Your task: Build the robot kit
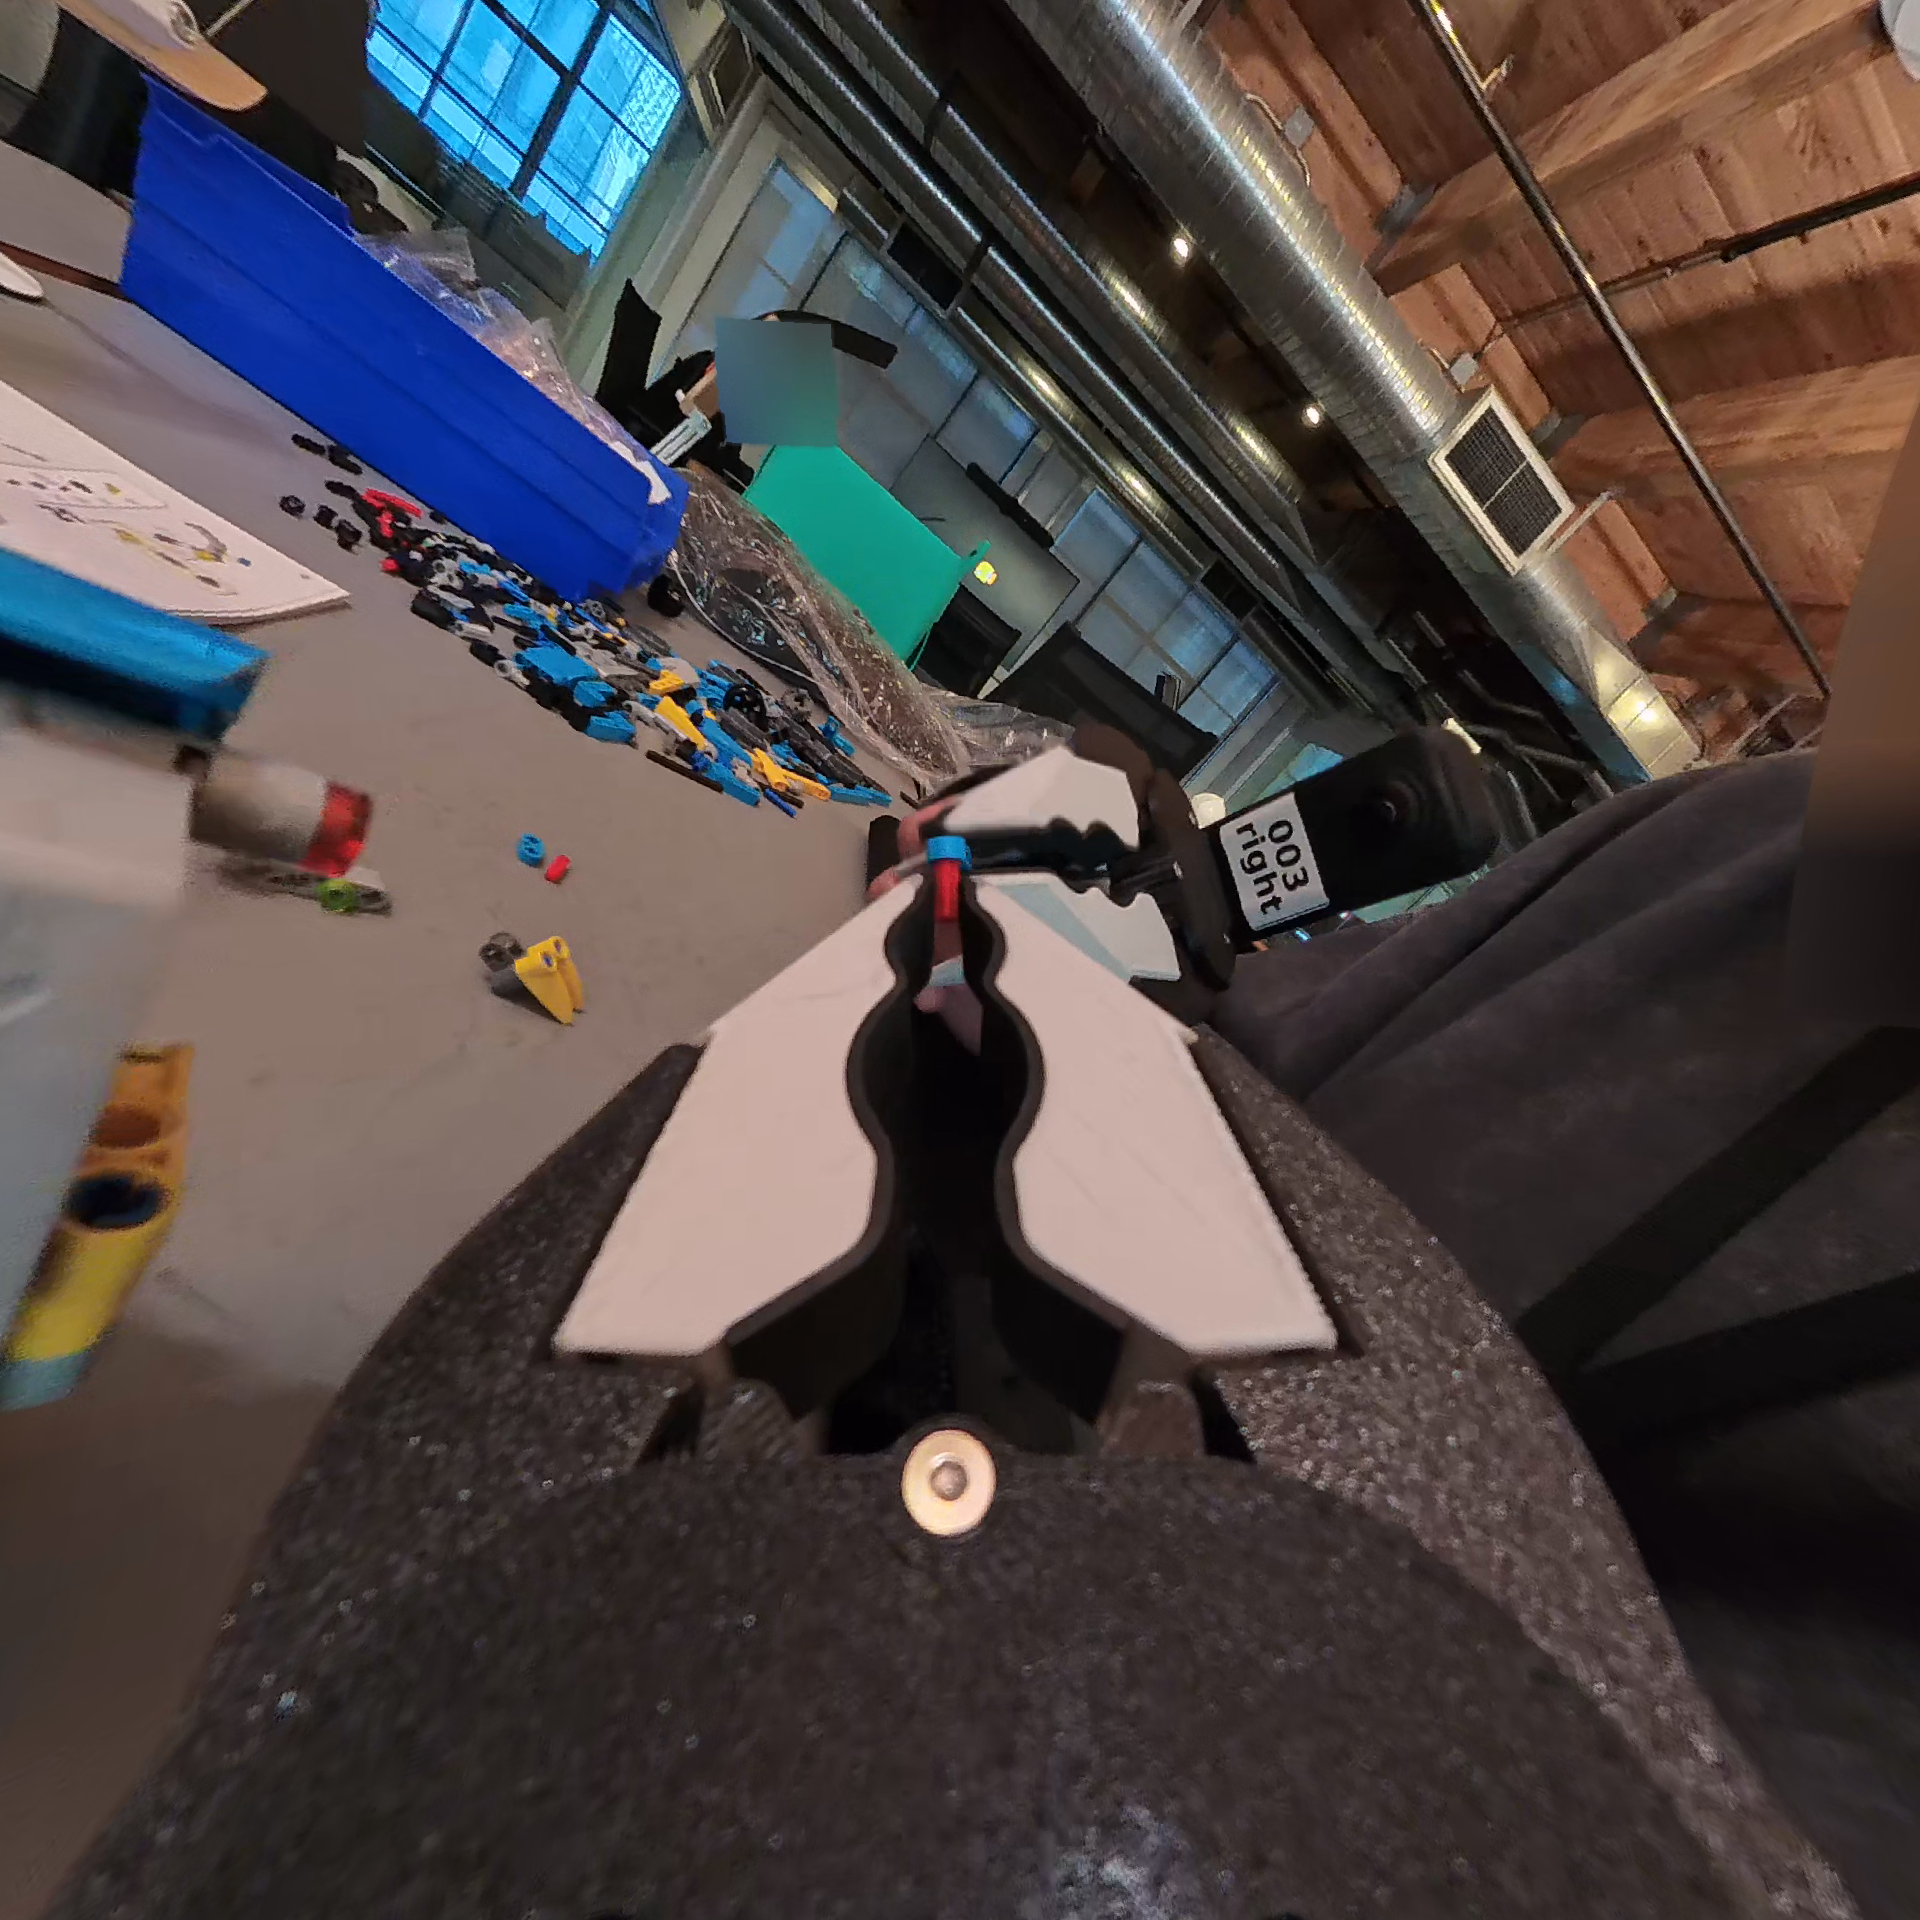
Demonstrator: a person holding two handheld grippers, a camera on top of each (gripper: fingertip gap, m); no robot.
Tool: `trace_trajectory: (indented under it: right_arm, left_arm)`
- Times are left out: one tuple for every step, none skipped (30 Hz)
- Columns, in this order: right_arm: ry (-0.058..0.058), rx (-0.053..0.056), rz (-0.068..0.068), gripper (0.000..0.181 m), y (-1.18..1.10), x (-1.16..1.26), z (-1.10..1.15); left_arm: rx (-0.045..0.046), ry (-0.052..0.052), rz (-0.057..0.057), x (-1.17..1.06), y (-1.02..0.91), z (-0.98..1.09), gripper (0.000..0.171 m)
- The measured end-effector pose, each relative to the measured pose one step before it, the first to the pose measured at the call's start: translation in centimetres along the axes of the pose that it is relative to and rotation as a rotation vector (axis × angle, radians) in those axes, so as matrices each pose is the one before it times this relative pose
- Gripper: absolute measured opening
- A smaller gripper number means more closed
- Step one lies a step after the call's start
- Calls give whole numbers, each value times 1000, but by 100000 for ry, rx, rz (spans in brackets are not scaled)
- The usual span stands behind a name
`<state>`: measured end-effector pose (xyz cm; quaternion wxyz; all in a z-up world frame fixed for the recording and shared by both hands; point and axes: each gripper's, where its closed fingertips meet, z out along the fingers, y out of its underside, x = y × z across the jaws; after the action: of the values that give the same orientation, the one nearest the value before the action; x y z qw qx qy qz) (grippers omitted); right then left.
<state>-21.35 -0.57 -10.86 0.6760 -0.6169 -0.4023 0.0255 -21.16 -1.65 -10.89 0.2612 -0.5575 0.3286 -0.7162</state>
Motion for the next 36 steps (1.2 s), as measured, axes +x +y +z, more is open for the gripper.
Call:
trace_trajectory:
  right_arm:
    - [-791,239,-267,5,-45,-158,-35]
    - [155,396,-600,4,-87,-6,-77]
    - [-321,273,-354,4,-30,-19,-59]
    - [-1562,-274,916,4,147,-47,-26]
    - [-3107,-22,1285,4,145,-101,-83]
    - [-4820,742,890,3,69,-178,-177]
    - [-5772,2449,1247,3,-93,-253,-256]
    - [-5012,2668,968,3,-36,-188,-276]
    - [-2628,1118,-1296,3,104,-9,-279]
    - [-624,-215,-1920,3,203,57,-224]
    - [319,-796,-1236,3,242,143,-191]
    - [-426,-250,287,3,178,30,-156]
    - [-423,214,814,3,38,-25,-85]
    - [658,224,-97,3,-80,41,-24]
    - [1105,-93,-1305,3,-70,12,53]
    - [2371,-613,-2204,3,29,150,90]
    - [2125,-438,-2662,3,31,75,119]
    - [817,-449,-2237,3,23,-139,128]
    - [405,-287,-1641,3,-50,-210,144]
    - [128,72,-1513,3,-132,-248,129]
    - [-74,450,-1318,4,-198,-257,117]
    - [31,627,-1055,3,-194,-186,105]
    - [896,7,-1175,3,-77,34,36]
    - [81,-162,-691,4,0,-30,8]
    - [-479,272,479,4,24,-60,-8]
    - [-449,473,662,4,-7,-58,-16]
    - [122,540,91,4,-111,-17,-48]
    - [413,550,1061,4,-148,-8,-46]
    - [425,307,1896,6,-42,66,-60]
    - [131,-242,2145,10,73,201,-208]
    - [-338,-999,3233,12,206,416,-447]
    - [1037,-1507,5585,15,369,971,-652]
    - [829,-3372,6749,18,749,1293,-778]
    - [-451,-5225,7533,21,1150,1345,-797]
    - [-1828,-7291,8040,23,1542,1275,-672]
    - [-2429,-10181,7898,31,2006,1136,-428]
  left_arm:
    - [-116,321,195,70,13,12,3]
    - [-317,381,157,73,41,27,4]
    - [-389,-31,417,32,55,31,4]
    - [-541,-448,600,-7,79,38,4]
    - [-1002,-173,617,22,163,75,5]
    - [-1434,703,727,164,230,113,5]
    - [-1603,1208,991,262,243,145,6]
    - [-1457,597,1094,194,208,134,7]
    - [-716,-582,679,-9,95,76,7]
    - [448,-1157,-260,-200,-77,-48,7]
    - [985,-838,-1452,-273,-147,-92,9]
    - [608,-487,-2179,-296,-97,-63,12]
    - [94,67,-2034,-204,-29,-9,13]
    - [-282,577,-1098,-36,29,25,14]
    - [-534,553,122,88,67,59,15]
    - [-599,436,837,147,79,77,16]
    - [-506,699,887,191,86,78,16]
    - [-338,747,493,162,41,42,16]
    - [-161,416,-59,62,27,20,16]
    - [-54,581,-375,32,13,6,15]
    - [19,1013,-331,124,1,-11,9]
    - [147,426,-81,47,-16,-26,7]
    - [145,-80,29,-11,-11,-20,7]
    - [-104,-162,87,5,27,-17,6]
    - [-428,-324,330,13,51,-7,6]
    - [-407,-214,743,52,51,-10,6]
    - [-170,200,836,116,10,-11,5]
    - [160,226,710,116,-39,-23,5]
    - [361,-158,669,45,-50,-35,5]
    - [492,-170,443,29,-84,-57,5]
    - [471,-46,266,32,-78,-66,5]
    - [123,-187,412,14,-36,-35,5]
    - [-289,-305,807,34,42,9,6]
    - [-622,-354,917,39,100,54,6]
    - [-401,-501,742,-16,64,23,6]
    - [87,-378,254,-38,-16,-6,6]
